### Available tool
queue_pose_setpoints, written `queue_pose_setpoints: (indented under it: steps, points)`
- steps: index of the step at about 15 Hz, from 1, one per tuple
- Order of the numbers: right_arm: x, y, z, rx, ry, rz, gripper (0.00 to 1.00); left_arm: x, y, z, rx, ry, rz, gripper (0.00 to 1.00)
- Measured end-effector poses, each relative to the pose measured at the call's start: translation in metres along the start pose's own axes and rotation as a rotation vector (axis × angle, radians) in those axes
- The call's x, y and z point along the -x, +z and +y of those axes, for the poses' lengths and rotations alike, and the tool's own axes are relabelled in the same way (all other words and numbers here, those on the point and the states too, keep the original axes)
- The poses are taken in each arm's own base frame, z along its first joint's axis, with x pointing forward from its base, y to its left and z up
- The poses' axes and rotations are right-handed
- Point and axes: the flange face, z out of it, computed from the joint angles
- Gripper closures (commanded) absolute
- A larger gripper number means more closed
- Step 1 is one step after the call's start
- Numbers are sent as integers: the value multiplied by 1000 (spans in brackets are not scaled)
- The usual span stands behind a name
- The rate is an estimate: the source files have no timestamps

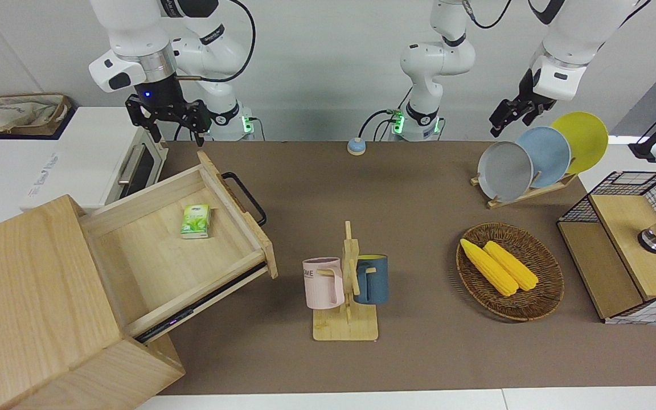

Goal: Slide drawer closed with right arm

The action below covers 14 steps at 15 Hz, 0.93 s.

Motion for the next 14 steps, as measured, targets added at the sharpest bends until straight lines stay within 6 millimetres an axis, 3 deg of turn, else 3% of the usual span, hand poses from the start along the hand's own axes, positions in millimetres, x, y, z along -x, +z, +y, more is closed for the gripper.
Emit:
queue_pose_setpoints:
  steps: [4, 5, 7, 10, 14]
  points:
    - [0, 0, 0, 0, 0, 0, 32, 0, 0, 0, 0, 0, 0, 7]
    - [0, 0, 0, 0, 0, 0, 88, 0, 0, 0, 0, 0, 0, 7]
    - [0, 0, 1, 0, 2, 0, 319, 0, 0, 0, 0, 0, 0, 7]
    - [0, 0, 2, 0, 9, -1, 763, 0, 0, 0, 0, 0, 0, 7]
    - [3, 2, 1, 5, 96, -26, 952, 0, 0, 0, 0, 0, 0, 7]
